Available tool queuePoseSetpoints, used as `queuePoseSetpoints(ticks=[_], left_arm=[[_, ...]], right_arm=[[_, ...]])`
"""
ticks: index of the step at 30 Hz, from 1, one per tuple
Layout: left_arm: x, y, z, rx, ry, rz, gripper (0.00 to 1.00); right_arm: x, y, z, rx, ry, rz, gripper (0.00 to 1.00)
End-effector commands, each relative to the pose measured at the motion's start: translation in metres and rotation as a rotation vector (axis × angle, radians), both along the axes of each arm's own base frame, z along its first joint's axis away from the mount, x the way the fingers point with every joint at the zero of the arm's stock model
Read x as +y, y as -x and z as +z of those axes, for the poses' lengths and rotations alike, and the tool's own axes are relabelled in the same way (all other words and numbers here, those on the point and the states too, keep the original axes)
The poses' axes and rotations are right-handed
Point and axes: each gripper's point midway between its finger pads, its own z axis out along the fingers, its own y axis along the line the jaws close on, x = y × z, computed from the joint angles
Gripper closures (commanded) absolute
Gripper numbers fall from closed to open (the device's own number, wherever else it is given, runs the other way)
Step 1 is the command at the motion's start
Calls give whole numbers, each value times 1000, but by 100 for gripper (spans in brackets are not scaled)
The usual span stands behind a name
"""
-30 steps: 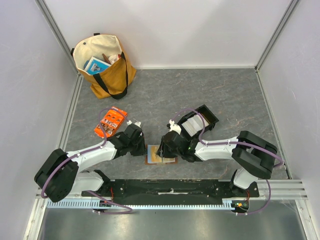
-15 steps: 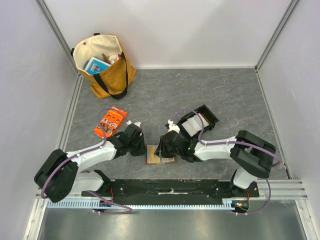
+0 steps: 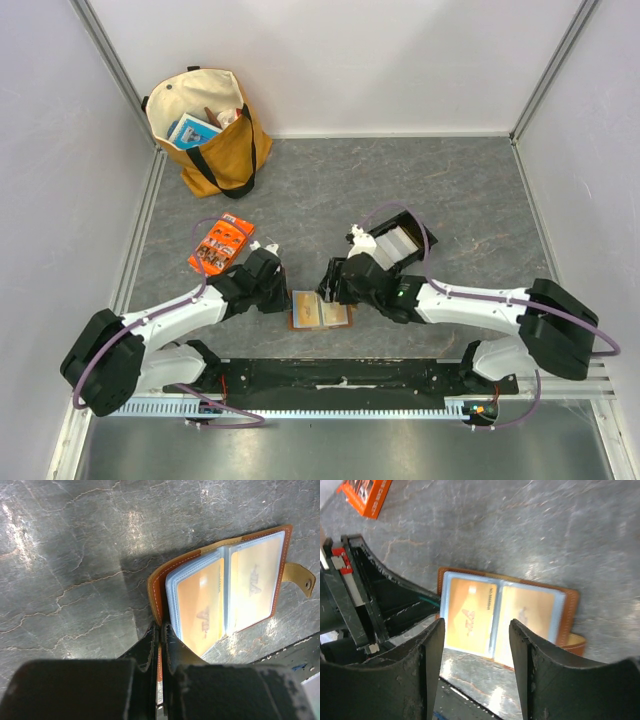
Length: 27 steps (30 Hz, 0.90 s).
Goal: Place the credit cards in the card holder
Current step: Insert the credit card into the card holder, then pick up the credit card from the storage box.
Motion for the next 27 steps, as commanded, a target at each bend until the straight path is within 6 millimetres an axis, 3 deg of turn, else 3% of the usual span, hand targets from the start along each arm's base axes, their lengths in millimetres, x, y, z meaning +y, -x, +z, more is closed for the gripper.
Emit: queuePoseSetpoints(ticks=[1,6,12,14,22,27], left_arm=[[-5,-4,14,-33,10,-41,98],[-7,-4,17,-38,25,-41,98],[-9,-4,19,-34,31,-51,98],[-10,-4,19,-36,29,-56,98],[-11,-5,20,-39,29,-63,98],[-11,-5,19,-38,26,-68,98]], right_arm=[[-31,-29,35,-110,50,-97,36],[-77,-56,63,-178,132,-212,29],[-131,-95,73,-198,257,-293,25],[-141,-111,75,-196,277,-271,21],[-179,-158,47,-130,390,-181,18],[-193,-173,31,-114,449,-121,18]])
